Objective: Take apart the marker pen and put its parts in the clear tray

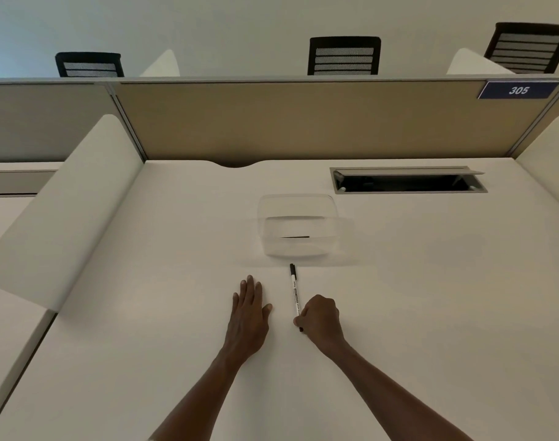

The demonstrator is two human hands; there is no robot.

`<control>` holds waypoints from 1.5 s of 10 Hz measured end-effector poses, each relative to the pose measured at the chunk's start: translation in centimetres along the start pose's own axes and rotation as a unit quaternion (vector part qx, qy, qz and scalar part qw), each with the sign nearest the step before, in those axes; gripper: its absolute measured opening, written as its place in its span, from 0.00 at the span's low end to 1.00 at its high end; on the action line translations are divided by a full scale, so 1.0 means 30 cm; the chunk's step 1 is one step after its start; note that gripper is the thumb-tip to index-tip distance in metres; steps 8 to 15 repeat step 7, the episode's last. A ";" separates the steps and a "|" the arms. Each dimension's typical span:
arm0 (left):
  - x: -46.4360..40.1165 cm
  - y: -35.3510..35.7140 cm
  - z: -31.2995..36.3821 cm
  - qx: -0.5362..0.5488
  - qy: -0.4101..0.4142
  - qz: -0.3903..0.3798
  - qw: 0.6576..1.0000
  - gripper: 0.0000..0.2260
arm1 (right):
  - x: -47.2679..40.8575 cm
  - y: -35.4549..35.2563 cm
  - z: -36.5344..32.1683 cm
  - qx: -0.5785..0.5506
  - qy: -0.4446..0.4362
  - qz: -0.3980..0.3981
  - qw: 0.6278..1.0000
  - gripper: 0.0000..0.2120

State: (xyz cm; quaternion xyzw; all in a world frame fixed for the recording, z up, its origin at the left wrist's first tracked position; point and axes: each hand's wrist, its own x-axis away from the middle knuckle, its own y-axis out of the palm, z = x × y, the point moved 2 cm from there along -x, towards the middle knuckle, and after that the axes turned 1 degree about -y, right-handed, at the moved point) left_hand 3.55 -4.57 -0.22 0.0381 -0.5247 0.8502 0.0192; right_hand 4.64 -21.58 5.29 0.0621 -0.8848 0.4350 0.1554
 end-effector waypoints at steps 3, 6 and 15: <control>-0.003 -0.006 0.005 -0.001 -0.005 -0.011 1.000 0.38 | 0.002 0.001 -0.012 0.031 -0.011 0.004 0.999 0.09; -0.005 -0.018 0.014 0.000 -0.013 -0.017 1.000 0.27 | -0.001 -0.012 -0.004 0.026 -0.016 -0.008 1.000 0.15; -0.009 -0.018 0.015 0.011 -0.002 -0.003 1.000 0.28 | 0.002 -0.039 -0.001 0.037 -0.026 0.035 0.998 0.19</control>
